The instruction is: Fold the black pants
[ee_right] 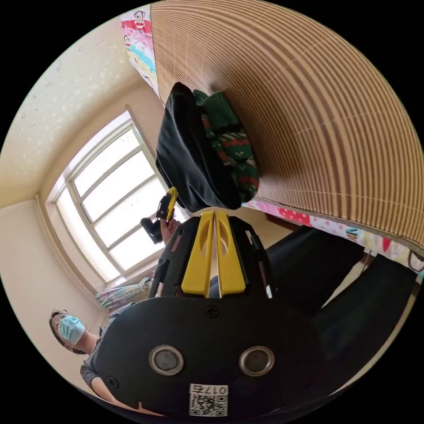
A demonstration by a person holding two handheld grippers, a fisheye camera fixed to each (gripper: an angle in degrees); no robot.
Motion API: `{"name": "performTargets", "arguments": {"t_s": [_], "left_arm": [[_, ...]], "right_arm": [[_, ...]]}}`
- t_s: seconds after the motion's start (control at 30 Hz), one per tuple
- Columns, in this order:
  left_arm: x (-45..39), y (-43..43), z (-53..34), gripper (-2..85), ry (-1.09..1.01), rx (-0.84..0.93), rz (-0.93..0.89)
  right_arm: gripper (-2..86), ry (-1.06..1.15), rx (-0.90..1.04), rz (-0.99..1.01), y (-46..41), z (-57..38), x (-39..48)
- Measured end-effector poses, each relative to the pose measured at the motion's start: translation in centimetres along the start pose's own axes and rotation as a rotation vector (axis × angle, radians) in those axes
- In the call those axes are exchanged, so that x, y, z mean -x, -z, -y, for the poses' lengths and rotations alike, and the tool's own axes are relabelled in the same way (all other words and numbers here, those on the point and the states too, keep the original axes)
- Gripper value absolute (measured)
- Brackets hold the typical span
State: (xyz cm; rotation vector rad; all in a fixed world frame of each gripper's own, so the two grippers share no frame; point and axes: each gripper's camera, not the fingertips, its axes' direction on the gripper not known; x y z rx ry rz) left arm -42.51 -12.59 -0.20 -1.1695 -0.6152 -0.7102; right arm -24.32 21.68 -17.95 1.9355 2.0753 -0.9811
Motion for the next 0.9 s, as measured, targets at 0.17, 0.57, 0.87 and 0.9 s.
{"name": "performTargets", "arguments": {"t_s": [0.17, 0.57, 0.87, 0.9], "left_arm": [[-3.0, -8.3, 3.4, -0.5, -0.178, 0.287, 0.33], [-9.5, -8.3, -3.2, -0.6, 0.4, -0.002, 0.281], [-17.5, -13.3, -5.8, -0.5, 0.397, 0.397, 0.548], [-19.2, -13.1, -5.9, -0.5, 0.423, 0.342, 0.485]], "right_arm": [[0.5, -0.053, -0.076, -0.311, 12.0, -5.6, 0.5], [0.5, -0.351, -0.706, -0.09, 33.2, -29.4, -5.4], [3.8, -0.497, -1.234, 0.453, 37.5, -43.8, -13.1], [4.4, -0.484, -1.286, 0.496, 37.9, -44.5, -13.2]]}}
